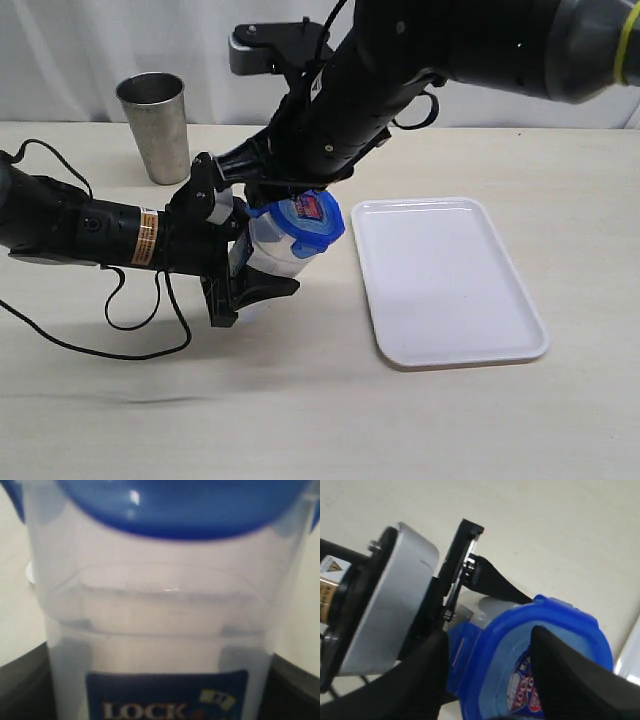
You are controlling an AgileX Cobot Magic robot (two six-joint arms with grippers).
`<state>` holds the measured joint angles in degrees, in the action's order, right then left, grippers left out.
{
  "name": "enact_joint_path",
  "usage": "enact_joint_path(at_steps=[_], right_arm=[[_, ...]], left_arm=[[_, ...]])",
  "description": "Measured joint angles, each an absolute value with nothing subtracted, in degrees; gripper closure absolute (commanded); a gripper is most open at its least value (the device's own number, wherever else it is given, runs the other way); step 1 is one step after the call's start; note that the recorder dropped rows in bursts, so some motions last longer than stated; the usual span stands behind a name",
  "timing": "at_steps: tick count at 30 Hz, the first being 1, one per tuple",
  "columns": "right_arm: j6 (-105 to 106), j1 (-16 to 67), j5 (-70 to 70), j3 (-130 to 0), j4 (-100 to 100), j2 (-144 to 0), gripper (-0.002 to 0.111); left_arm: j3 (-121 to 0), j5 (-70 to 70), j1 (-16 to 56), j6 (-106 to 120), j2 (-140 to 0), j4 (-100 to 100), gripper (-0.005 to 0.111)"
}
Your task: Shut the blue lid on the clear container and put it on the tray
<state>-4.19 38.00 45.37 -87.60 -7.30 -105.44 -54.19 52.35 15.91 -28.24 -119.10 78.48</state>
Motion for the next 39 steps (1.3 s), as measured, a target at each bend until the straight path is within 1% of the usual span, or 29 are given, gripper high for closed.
enact_joint_path(at_steps=[3, 7, 16, 21, 30, 39], right_arm=[[-4.2, 38.0, 45.2, -88.0, -6.4, -106.3, 0.061], [-4.2, 38.0, 46.5, -88.5, -5.6, -106.7, 0.068], [-2.1, 37.9, 51.1, -88.6, -7.3, -107.3, 0.068], [0.0, 37.5, 51.6, -88.6, -8.8, -107.3, 0.077], [2.0, 37.8, 51.3, -88.8, -8.5, -108.1, 0.077], [-0.4, 42.8, 49.8, -88.8, 4.7, -108.6, 0.077]], left_arm=[[-54.2, 51.8, 15.9, -28.6, -119.1, 78.1, 0.107], [-54.2, 51.3, 15.9, -28.6, -119.1, 77.9, 0.107], [-54.2, 49.6, 15.9, -28.2, -119.1, 79.7, 0.107], [-54.2, 49.6, 15.9, -28.2, -119.1, 79.7, 0.107], [-54.2, 49.4, 15.8, -28.5, -119.1, 79.4, 0.107], [-54.2, 49.4, 15.4, -28.6, -119.1, 79.3, 0.107]])
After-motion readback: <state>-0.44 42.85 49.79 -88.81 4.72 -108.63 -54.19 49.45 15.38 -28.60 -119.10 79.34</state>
